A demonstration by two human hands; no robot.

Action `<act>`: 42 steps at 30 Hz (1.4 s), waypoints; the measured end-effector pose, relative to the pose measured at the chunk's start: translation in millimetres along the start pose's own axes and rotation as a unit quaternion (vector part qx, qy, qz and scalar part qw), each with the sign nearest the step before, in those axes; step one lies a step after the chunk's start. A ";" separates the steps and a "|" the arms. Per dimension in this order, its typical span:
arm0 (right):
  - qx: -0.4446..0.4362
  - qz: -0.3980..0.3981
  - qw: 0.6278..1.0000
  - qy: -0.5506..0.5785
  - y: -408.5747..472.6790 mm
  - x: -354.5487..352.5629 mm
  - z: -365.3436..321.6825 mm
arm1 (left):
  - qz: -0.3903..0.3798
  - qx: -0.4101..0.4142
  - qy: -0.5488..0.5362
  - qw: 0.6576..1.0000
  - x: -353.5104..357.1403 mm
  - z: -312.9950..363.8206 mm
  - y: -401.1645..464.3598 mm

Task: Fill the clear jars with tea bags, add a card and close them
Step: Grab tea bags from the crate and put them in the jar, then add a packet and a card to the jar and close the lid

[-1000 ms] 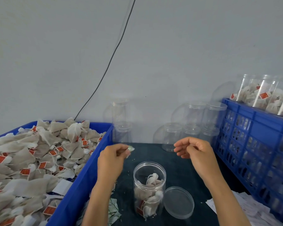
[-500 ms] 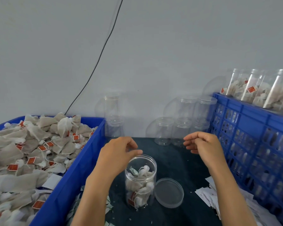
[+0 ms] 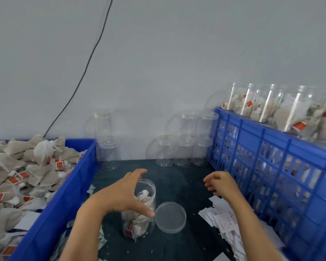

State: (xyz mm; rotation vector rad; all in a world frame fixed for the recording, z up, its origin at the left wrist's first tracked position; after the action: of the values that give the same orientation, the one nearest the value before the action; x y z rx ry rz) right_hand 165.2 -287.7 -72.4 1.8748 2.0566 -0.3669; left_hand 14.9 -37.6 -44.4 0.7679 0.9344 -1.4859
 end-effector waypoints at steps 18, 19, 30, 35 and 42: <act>0.047 -0.023 0.886 -0.461 1.0 11.5 42.0 | 0.048 -0.005 0.064 0.997 -3.1 -6.7 7.8; 0.046 -0.016 0.883 -0.467 2.1 10.6 40.1 | 0.050 -0.003 0.065 0.997 -3.1 -6.4 7.9; -0.136 0.096 0.986 0.018 -4.8 -11.5 -26.5 | 0.059 0.010 0.002 0.998 -3.0 -13.6 10.2; -0.184 -0.039 0.968 0.166 -39.8 35.9 -93.7 | 0.062 0.000 -0.038 0.997 -4.2 -21.0 10.5; -0.384 -0.054 0.916 -0.103 -93.1 97.7 -145.2 | 0.051 0.009 -0.092 0.994 -1.4 -26.3 11.5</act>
State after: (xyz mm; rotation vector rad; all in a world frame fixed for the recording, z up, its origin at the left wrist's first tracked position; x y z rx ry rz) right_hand 54.8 -149.3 16.8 1.1913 1.7864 0.2031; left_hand 25.3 -13.9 -56.9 0.6693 0.7336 -1.4501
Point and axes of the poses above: each hand's wrist, its own y-axis towards the middle knuckle, its own x-axis out of the palm, z = x × y, the point moved 8 cm from there along y, towards the middle knuckle, and after that the axes turned 8 degrees about y, right-handed, at the moved point
